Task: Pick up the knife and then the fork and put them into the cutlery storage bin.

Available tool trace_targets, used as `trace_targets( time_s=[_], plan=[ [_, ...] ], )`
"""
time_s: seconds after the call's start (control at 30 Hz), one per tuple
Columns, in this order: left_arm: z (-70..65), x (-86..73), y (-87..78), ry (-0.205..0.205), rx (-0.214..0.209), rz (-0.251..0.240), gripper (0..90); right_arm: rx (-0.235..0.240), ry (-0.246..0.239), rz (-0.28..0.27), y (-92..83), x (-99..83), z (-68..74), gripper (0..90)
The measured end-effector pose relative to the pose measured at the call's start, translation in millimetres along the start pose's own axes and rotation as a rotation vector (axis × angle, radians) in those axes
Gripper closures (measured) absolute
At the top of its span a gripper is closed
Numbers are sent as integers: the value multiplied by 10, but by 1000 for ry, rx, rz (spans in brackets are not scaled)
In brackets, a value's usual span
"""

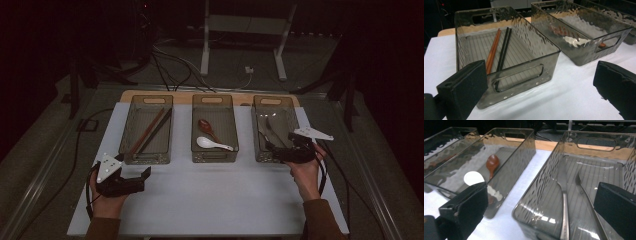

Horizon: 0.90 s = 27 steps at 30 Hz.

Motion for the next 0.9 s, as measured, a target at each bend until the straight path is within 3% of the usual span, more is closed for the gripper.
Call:
trace_targets(
  time_s=[0.27, 0.43, 0.57, 0.9],
  plan=[
    [-3, 39, -3, 3, -1, -11, 5, 48, -61, -63, -218, -210, 154, 0],
    [8, 69, -15, 2, 7, -27, 5, 75, -55, -100, -320, -340, 202, 0],
    [19, 85, -22, 7, 5, -37, 5, 95, -84, -99, -381, -425, 257, 0],
    [43, 112, -51, 9, 9, -69, 5, 96, -75, -132, -562, -508, 225, 0]
  ],
)
Point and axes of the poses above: each handheld gripper's, and its own axes: y roughly forward along the jaws, x roughly out of its top, z roughly to its left, the point moved 1 cm from there along y, roughly forward along the jaws, and after that the axes turned 12 degrees about -z, right-handed, at the moved point
